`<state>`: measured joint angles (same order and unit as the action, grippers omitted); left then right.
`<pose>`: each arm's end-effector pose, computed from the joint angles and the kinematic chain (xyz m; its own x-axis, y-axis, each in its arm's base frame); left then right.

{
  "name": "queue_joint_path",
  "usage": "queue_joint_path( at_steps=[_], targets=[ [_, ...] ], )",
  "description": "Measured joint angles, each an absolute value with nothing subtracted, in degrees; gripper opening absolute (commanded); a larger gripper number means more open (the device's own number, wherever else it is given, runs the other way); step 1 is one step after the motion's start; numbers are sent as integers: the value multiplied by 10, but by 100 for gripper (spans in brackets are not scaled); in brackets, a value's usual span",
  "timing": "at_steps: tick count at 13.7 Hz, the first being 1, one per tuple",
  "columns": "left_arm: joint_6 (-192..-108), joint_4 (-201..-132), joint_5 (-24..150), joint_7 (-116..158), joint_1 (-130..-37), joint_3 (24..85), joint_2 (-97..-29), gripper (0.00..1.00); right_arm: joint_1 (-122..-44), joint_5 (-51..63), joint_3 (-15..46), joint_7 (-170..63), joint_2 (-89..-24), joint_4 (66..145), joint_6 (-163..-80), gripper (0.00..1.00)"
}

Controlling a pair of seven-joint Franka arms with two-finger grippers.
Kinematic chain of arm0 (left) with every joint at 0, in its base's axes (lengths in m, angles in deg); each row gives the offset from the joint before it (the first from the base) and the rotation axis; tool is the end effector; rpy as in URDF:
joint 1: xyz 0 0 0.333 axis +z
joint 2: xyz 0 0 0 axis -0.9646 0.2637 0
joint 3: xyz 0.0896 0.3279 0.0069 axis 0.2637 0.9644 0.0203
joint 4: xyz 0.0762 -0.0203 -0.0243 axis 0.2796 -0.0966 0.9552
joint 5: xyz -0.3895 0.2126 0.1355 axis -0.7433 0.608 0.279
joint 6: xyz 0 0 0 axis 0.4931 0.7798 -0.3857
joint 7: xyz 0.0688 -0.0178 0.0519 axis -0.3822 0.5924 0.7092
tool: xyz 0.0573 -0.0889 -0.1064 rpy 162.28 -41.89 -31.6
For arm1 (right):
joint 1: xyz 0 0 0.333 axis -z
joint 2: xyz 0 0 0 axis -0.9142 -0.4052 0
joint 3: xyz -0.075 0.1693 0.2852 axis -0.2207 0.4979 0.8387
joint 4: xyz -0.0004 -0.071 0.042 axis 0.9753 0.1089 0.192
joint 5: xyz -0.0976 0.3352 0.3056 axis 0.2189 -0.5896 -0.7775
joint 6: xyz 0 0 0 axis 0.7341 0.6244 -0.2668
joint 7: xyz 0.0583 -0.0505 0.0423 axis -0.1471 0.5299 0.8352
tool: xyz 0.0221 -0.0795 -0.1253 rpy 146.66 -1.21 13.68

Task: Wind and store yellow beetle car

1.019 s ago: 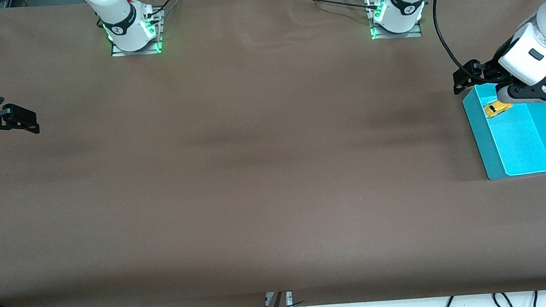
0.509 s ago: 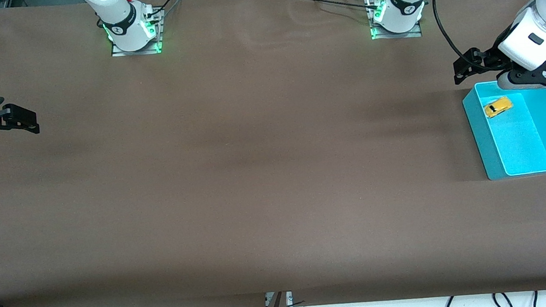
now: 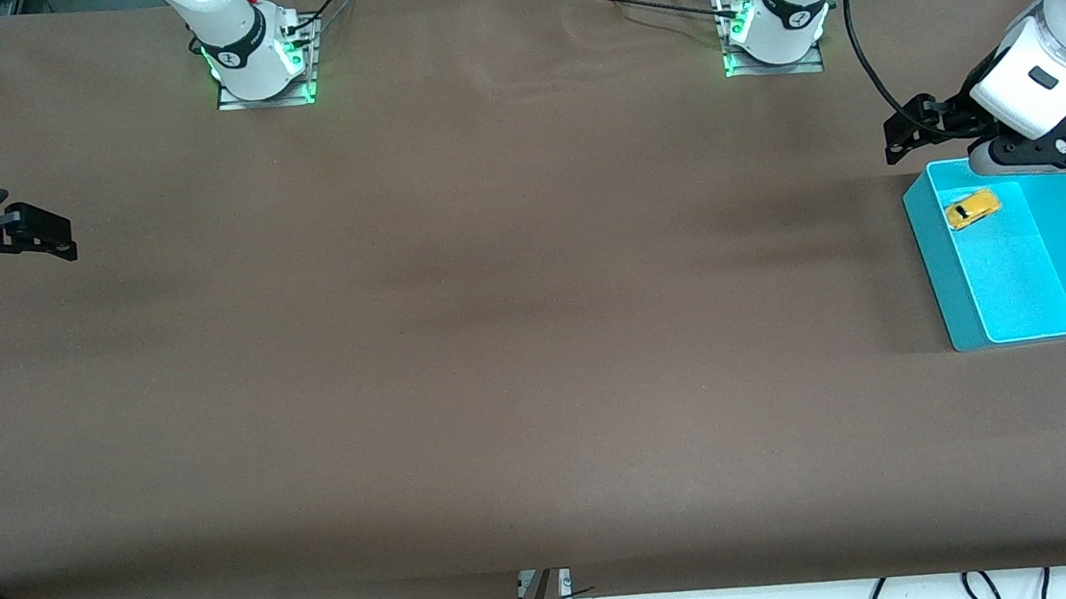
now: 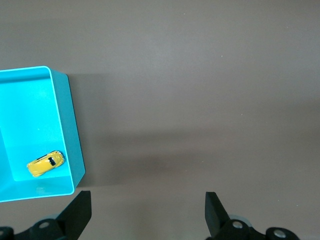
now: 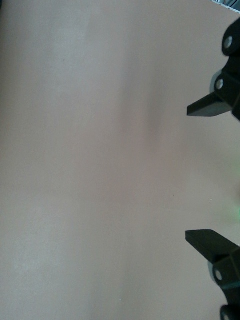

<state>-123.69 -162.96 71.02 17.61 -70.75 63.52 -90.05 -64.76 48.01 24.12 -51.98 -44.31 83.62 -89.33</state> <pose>0.6117 -0.0611 0.5604 0.9968 -0.0368 -0.0711 -0.0359 -0.9993 0.0129 0.6752 0.0071 0.5865 0.9840 0.1440 -0.1049 0.1514 -0.9863 0.0655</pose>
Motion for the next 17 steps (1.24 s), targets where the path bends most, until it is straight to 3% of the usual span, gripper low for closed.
queue_joint_path(
  at_steps=[17],
  targets=[
    [-1225, -1626, 709, 176, -705, 655, -901, 100, -648, 480, 241, -520, -443, 836, -893, 100]
  ],
)
